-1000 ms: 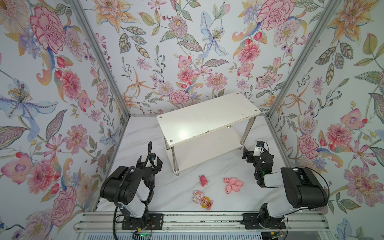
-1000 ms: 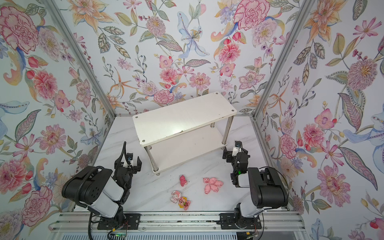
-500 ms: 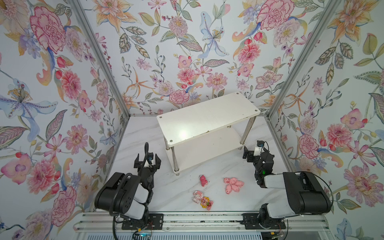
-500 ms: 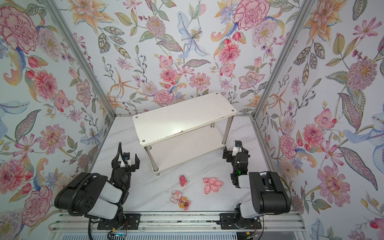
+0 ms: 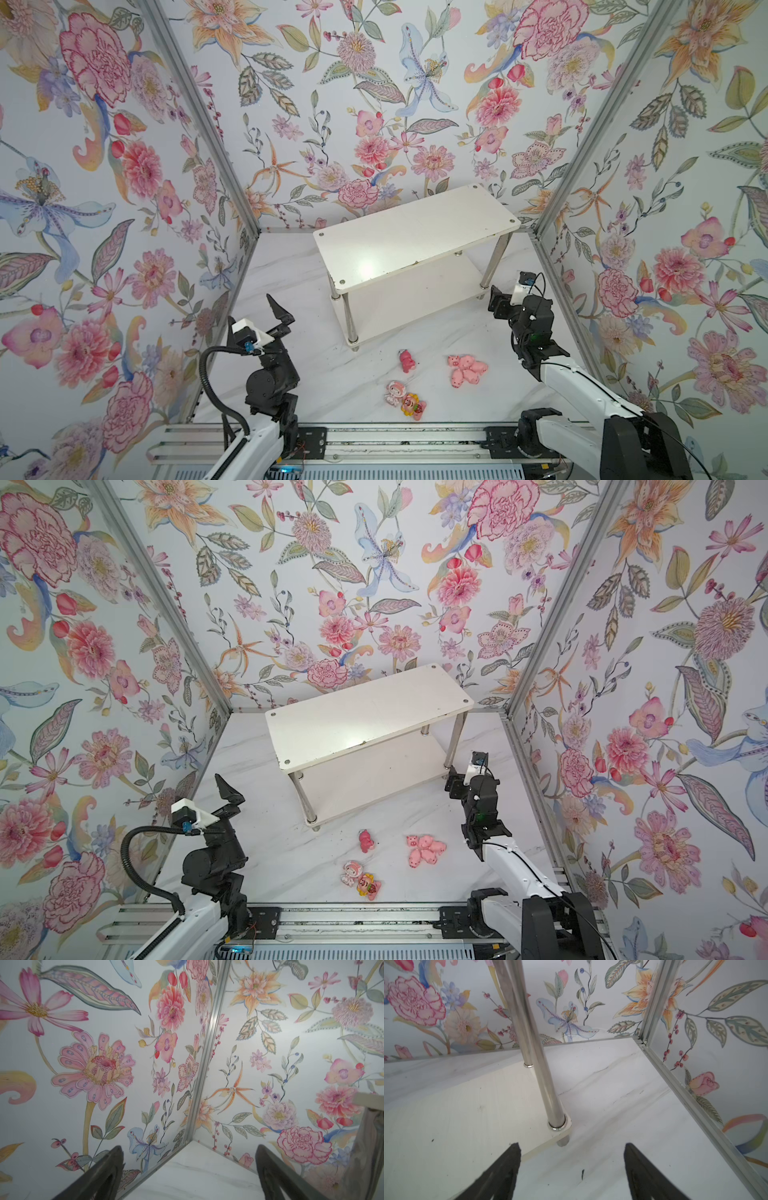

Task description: Place and organize the plastic toys onto the shelf

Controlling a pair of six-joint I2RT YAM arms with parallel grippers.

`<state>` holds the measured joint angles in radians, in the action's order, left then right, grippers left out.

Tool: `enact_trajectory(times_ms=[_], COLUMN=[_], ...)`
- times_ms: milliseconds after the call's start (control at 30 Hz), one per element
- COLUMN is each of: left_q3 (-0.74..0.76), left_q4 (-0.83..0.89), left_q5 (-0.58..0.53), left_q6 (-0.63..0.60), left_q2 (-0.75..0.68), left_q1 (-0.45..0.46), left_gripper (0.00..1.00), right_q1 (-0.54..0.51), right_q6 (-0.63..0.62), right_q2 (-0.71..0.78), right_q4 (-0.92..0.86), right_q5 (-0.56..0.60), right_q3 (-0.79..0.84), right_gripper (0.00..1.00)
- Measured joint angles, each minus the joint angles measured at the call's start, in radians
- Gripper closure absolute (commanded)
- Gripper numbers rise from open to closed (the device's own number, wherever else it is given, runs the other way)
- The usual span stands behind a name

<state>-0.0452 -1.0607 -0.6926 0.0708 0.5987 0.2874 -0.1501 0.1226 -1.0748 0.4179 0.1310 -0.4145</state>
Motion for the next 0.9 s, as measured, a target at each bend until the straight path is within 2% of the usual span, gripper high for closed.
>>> enact_trajectory(times_ms=[167,233,367,567,800,900], left_q3=[-0.191,-0.246,-0.262,-0.168,-0.207,-0.220], left_q4=[0.203,0.258,0.312,0.262,0.385,0.450], left_q5=[0.000,0.008,0.127,0.323,0.459,0.488], left_q6=[0.016,0.032,0.079,0.187,0.280,0.312], left_q2=[0.232,0.262,0.186,-0.021,-0.048,-0.069], left_q1=[0.031,0.053,0.063,0.065,0.066,0.066], left_gripper=[0.01,0.01,0.01,0.01,0.01,0.01], right_q1=[-0.018,-0.019,-0.005,0.064,0.117,0.136], right_q6=[0.005,0.002,-0.017,-0.037,-0.073,-0.084], right_q2=[0.000,0.000,-0.023,-0.134,-0.272,-0.320], right_q4=[-0.093,-0.112,-0.145,-0.161,-0.168,-0.163], right_q5=[-0.055,-0.078,-0.147,-0.267,-0.364,-0.396], right_q3=[-0.061,-0.089,-0.141,-0.227,-0.364,-0.415], right_gripper=[0.23,0.24,0.27,0.30,0.36,0.43])
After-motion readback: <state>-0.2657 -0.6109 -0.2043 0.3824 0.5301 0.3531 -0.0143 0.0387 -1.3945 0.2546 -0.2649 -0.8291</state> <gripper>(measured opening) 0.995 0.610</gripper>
